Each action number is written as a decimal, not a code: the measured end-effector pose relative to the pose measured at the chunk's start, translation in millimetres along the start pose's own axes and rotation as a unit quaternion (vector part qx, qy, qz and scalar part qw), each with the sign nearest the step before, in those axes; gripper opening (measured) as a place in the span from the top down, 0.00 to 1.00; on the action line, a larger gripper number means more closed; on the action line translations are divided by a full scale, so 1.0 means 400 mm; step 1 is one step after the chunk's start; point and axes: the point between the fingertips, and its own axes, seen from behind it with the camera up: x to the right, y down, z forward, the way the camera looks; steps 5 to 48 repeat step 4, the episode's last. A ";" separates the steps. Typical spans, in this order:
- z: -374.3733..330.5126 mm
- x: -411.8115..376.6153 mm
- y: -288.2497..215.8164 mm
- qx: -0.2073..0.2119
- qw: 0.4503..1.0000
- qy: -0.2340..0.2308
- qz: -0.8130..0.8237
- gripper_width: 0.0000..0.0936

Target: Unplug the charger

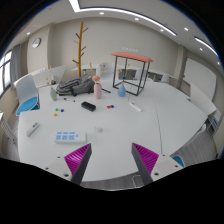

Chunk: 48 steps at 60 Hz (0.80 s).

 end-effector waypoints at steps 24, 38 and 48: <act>0.000 -0.009 0.006 -0.003 1.000 -0.004 0.007 0.09; 0.000 -0.009 0.006 -0.003 1.000 -0.004 0.007 0.09; 0.000 -0.009 0.006 -0.003 1.000 -0.004 0.007 0.09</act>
